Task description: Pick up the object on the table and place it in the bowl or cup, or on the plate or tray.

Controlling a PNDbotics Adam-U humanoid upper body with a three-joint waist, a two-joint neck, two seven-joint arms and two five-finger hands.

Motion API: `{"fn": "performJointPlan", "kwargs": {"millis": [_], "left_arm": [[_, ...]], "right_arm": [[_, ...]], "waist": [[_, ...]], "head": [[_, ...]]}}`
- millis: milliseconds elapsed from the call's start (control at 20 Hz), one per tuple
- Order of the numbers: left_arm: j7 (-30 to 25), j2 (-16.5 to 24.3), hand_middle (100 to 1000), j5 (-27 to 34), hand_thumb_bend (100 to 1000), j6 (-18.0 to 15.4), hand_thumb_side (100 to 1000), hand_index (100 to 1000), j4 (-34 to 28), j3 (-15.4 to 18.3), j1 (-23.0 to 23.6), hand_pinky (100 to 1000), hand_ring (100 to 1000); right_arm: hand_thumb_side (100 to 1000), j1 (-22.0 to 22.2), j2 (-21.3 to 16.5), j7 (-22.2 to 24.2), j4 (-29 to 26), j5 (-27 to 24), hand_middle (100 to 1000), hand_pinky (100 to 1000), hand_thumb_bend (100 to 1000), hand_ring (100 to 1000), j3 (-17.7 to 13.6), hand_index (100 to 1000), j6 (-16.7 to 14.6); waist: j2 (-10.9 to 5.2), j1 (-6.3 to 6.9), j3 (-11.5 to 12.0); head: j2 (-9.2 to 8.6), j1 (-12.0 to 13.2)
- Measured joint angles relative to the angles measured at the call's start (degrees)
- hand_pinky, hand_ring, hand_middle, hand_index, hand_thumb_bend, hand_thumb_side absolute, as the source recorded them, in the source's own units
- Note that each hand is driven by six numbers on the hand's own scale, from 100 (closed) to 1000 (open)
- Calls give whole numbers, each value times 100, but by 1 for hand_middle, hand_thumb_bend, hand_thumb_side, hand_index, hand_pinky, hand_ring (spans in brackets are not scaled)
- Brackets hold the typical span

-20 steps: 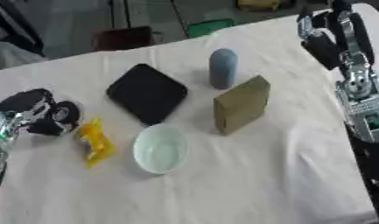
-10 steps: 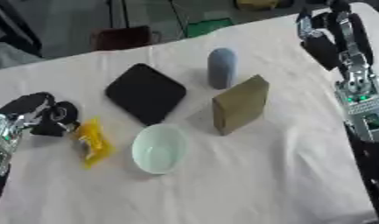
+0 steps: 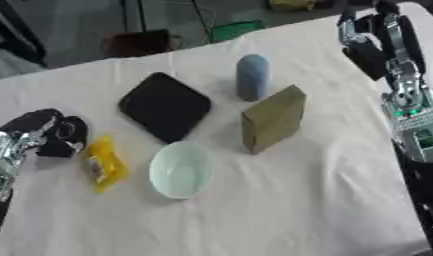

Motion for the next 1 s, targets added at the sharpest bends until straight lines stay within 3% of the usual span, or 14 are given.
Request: {"fn": "performJointPlan", "kwargs": {"millis": [350, 600, 750, 1000], "left_arm": [[-47, 0, 884, 115, 133, 44, 504, 608, 38, 28, -6, 979, 904], [-134, 0, 861, 116, 177, -16, 353, 541, 84, 30, -22, 964, 886], [-79, 0, 845, 113, 108, -22, 300, 501, 90, 37, -31, 954, 873], [202, -4, 833, 153, 100, 61, 281, 470, 72, 47, -22, 943, 862]], "right_arm": [[597, 0, 0, 1, 0, 0, 805, 693, 100, 588, 0, 858, -1], [597, 0, 0, 2, 0, 0, 805, 693, 100, 588, 0, 858, -2], [597, 0, 0, 2, 0, 0, 805, 693, 100, 588, 0, 858, -2], [597, 0, 0, 3, 0, 0, 805, 693, 100, 588, 0, 858, -3]], "waist": [[-1, 0, -7], [-14, 0, -7], [-14, 0, -7], [-14, -2, -13]], "head": [[0, -10], [-2, -23], [-3, -28], [-3, -34]]}}
